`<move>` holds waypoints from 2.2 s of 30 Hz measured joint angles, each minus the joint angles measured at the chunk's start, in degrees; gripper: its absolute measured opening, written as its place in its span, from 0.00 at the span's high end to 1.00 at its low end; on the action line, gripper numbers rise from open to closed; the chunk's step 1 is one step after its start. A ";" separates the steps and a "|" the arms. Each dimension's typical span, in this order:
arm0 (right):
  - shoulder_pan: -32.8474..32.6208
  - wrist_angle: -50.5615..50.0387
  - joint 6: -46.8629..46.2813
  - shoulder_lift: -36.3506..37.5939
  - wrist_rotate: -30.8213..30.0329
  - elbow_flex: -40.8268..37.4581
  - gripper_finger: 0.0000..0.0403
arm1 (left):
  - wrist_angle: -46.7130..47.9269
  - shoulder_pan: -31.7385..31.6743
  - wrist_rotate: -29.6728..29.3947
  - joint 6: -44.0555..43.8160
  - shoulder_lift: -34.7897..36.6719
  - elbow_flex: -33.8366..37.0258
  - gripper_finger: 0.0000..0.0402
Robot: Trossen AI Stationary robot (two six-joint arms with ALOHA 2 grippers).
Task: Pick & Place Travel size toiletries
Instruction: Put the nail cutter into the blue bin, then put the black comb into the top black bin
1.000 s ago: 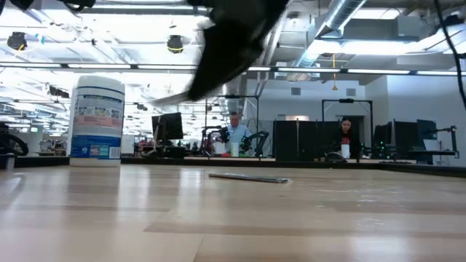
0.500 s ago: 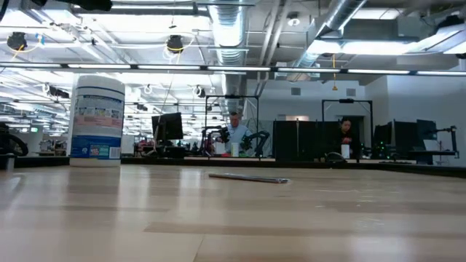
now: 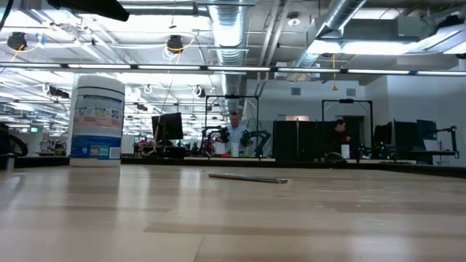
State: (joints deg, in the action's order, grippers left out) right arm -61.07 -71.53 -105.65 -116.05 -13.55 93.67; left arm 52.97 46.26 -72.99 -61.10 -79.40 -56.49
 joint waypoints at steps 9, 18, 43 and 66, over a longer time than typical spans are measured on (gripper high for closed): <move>2.66 -0.11 -1.08 -1.45 3.11 -0.20 0.83 | -0.42 -1.66 -0.01 3.89 -0.03 0.00 1.00; 4.10 -1.14 0.62 -1.42 3.19 -0.20 0.66 | -0.81 -1.14 1.21 3.88 -0.04 0.00 1.00; 14.05 -4.84 26.32 7.05 -21.59 -0.22 0.51 | -3.74 -5.56 10.78 7.63 -0.04 0.00 1.00; 38.56 33.93 52.36 14.87 -39.70 -25.90 1.00 | -67.02 -41.64 65.16 38.85 -3.67 21.38 1.00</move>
State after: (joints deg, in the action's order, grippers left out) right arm -22.51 -37.60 -53.28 -101.18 -53.25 67.76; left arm -14.05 4.63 -7.82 -22.25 -83.07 -35.11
